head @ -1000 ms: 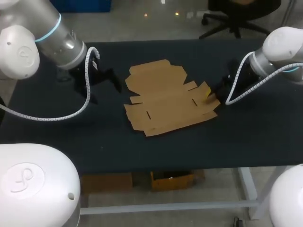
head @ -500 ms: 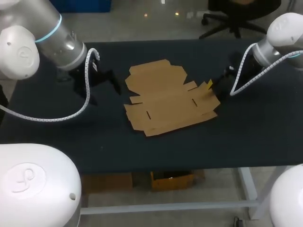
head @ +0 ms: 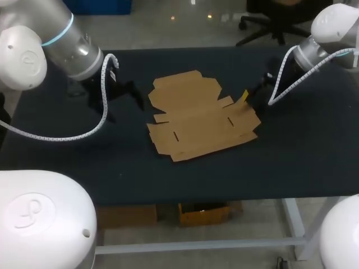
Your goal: Assemble the packaging by folding the flat box into shape, placing the metal phone stand inside, and closing the box properly
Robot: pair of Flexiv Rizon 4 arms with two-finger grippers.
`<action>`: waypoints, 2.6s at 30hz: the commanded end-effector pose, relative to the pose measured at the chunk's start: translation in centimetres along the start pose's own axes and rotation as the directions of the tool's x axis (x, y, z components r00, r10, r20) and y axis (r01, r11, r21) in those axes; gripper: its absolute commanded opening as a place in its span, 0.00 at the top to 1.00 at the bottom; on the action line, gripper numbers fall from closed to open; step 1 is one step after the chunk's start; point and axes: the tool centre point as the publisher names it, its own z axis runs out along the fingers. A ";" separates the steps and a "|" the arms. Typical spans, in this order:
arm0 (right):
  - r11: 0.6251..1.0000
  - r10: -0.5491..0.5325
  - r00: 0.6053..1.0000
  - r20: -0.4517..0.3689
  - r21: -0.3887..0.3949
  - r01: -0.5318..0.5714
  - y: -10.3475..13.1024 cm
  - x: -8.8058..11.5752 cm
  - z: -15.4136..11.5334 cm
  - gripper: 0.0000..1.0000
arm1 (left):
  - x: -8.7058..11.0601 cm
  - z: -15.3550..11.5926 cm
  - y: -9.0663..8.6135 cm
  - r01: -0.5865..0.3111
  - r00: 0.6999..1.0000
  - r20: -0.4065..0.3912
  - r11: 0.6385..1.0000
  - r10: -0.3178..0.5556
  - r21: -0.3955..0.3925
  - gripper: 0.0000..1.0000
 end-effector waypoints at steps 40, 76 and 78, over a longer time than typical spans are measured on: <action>0.990 0.075 0.997 0.023 0.114 -0.077 -0.3 0.5 3.6 1.00 | -2.4 1.8 0.6 0.029 0.999 -0.023 0.999 -0.030 -0.017 0.00; 0.964 0.208 0.970 -0.123 -0.141 -0.225 -7.7 3.6 4.6 1.00 | -3.7 2.7 0.6 0.038 0.998 -0.057 0.998 -0.040 -0.041 0.00; 0.964 0.209 0.970 -0.123 -0.141 -0.225 -7.9 3.7 4.5 1.00 | -3.8 2.8 0.5 0.038 0.997 -0.059 0.998 -0.041 -0.044 0.00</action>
